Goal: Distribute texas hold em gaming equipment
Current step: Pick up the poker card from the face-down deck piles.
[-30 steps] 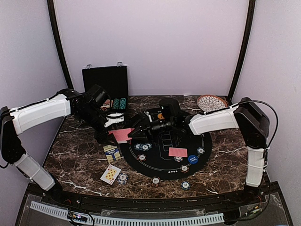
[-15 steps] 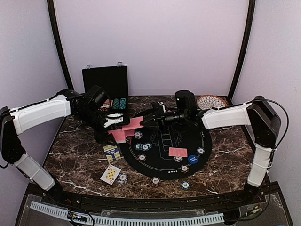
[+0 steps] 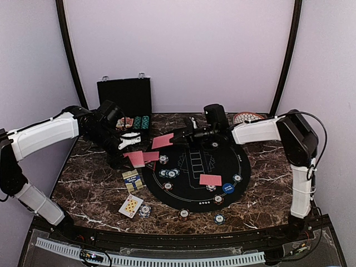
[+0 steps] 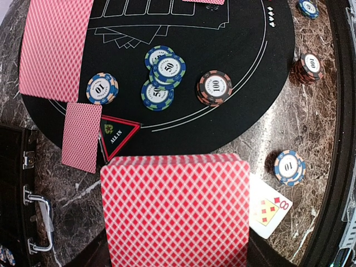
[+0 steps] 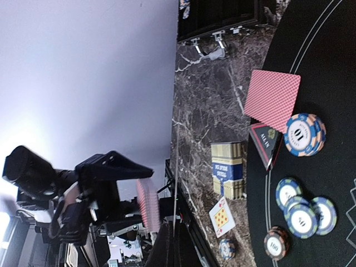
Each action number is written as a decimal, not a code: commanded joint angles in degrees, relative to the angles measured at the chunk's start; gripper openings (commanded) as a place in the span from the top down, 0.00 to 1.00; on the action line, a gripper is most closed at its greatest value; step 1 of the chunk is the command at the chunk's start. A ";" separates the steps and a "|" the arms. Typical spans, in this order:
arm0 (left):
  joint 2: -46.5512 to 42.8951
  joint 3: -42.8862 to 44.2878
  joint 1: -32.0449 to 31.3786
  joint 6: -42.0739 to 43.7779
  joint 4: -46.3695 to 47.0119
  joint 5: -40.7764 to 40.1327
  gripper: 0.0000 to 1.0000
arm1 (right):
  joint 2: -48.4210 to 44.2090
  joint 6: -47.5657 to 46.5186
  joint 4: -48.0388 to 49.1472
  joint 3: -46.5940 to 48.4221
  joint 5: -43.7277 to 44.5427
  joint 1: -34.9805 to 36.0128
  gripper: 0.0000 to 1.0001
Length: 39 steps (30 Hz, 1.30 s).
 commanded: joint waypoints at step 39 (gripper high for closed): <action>-1.41 2.07 0.17 0.08 -2.60 1.97 1.00 | 15.54 -19.30 -33.02 30.13 13.69 4.67 0.50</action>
